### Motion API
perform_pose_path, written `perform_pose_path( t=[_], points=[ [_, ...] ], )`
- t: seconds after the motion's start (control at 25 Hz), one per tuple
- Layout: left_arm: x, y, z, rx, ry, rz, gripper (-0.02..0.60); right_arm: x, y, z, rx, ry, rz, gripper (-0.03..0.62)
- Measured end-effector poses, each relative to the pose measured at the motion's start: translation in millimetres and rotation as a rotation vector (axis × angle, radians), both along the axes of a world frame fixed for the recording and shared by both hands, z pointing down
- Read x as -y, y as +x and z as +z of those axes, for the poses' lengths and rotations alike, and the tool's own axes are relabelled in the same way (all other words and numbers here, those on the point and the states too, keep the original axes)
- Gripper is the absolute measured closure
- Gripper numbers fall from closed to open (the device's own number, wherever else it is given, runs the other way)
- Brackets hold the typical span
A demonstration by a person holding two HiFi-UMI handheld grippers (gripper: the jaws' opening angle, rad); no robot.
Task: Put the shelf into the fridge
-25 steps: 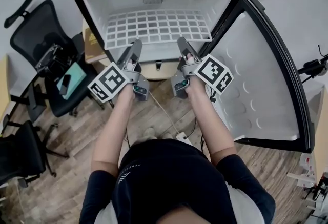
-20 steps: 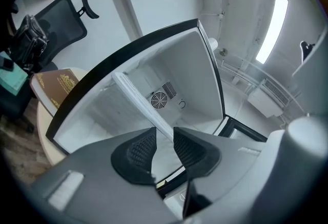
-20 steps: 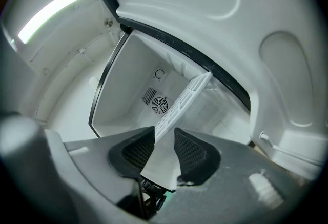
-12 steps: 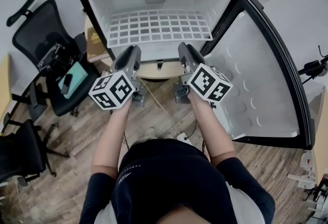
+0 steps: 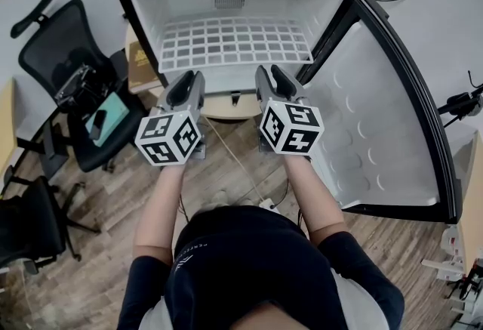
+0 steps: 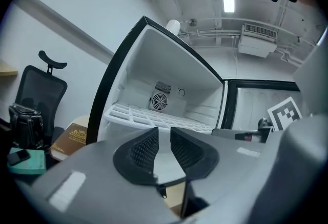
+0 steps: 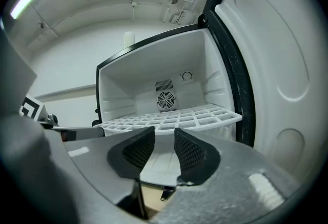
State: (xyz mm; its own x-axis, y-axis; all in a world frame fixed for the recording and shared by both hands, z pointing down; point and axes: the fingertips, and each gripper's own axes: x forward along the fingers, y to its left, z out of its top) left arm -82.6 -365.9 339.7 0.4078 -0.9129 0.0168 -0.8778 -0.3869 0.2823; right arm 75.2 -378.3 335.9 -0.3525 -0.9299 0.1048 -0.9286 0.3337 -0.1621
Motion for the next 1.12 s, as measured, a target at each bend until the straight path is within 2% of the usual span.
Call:
perform_pose_path(
  t=[0.36, 0.68, 0.92, 1.12],
  points=[
    [7, -1, -5, 0.042, 0.029, -0.003, 0.517, 12, -3, 0, -0.035, -0.001, 0.009, 0.476],
    [23, -2, -7, 0.069, 0.029, 0.004, 0.506, 28, -5, -3, -0.043, -0.013, 0.0, 0.476],
    [32, -2, -7, 0.135, 0.02, 0.034, 0.506, 37, -6, -4, -0.066, -0.03, -0.012, 0.476],
    [42, -3, -8, 0.142, 0.01, 0.047, 0.508, 47, -6, -4, -0.084, -0.046, -0.016, 0.476]
  ],
)
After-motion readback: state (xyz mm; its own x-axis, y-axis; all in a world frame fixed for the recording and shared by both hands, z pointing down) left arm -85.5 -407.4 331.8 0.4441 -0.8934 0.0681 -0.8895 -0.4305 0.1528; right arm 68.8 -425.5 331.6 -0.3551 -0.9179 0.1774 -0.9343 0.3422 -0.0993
